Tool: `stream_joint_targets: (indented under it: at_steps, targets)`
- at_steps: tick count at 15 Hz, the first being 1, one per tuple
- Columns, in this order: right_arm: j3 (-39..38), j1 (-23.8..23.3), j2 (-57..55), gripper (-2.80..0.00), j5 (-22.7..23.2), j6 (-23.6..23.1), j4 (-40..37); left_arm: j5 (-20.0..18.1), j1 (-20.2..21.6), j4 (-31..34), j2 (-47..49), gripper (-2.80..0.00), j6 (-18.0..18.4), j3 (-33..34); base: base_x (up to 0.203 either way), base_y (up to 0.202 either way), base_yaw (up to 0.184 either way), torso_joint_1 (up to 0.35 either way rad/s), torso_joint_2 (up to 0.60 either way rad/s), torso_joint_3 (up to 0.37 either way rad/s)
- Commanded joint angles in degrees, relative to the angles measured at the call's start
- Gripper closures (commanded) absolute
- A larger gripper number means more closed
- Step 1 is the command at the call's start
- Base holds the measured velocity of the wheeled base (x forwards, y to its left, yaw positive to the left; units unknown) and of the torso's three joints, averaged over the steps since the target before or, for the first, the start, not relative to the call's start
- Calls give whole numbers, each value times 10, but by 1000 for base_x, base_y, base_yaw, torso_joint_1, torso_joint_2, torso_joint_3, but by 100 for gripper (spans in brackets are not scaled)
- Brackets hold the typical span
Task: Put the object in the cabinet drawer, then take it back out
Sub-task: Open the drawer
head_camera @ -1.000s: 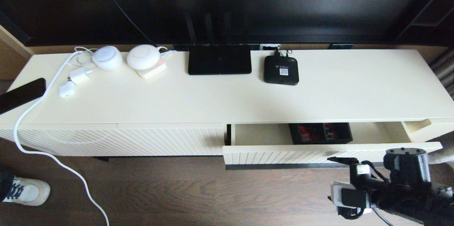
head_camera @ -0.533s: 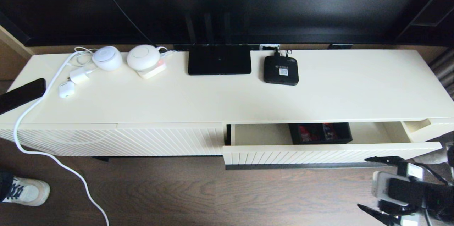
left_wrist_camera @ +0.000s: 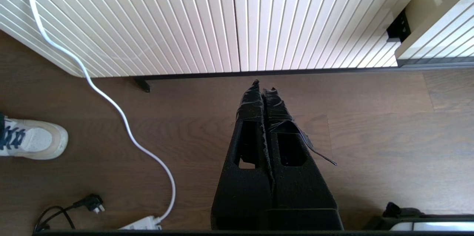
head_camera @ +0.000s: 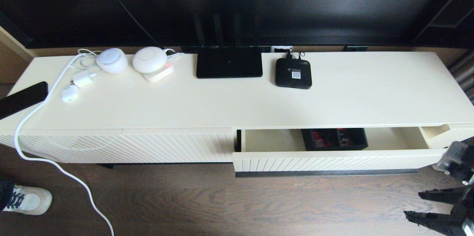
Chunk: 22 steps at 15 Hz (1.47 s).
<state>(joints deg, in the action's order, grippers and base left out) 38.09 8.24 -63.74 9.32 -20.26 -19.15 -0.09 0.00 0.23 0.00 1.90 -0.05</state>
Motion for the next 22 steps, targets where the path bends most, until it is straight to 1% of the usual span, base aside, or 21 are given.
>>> stream_joint_targets:
  at_steps: [1,2,3,4,5,7,9,11,12,13,15,20,22]
  targets:
    - [43,12,-44,0,1,107,-13,0,0,0,1,0,0,0,0,0,0,0,0,0]
    - [61,15,-66,0,0,140,-15,0,0,0,1,0,0,0,0,0,0,0,0,0]
    - [73,17,-91,0,-1,164,-14,0,0,0,1,0,0,0,0,0,0,0,0,0]
    - [80,18,-114,0,-7,176,-7,0,0,-1,1,0,0,0,0,0,0,0,0,0]
    - [81,18,-139,0,-24,182,18,0,0,0,1,0,0,0,0,0,0,0,0,0]
    - [83,21,-182,0,-75,189,100,0,0,0,1,0,0,0,0,0,0,0,0,0]
    - [87,30,-231,0,-119,191,162,0,0,0,1,0,0,0,0,0,0,0,0,0]
    - [108,42,-273,0,-173,199,204,0,0,0,1,0,0,0,0,0,0,0,0,0]
    - [129,51,-288,0,-191,219,210,0,0,0,0,0,0,0,0,0,0,0,0,0]
    - [146,59,-298,0,-197,237,211,0,0,0,0,0,0,0,0,0,0,0,0,0]
    - [170,74,-317,0,-200,254,210,0,0,-1,1,0,0,0,0,0,0,0,0,0]
    - [189,81,-344,0,-201,256,221,0,0,0,0,0,0,0,0,0,0,0,0,0]
    - [195,81,-362,0,-203,261,249,0,0,0,1,0,0,0,0,0,0,0,0,0]
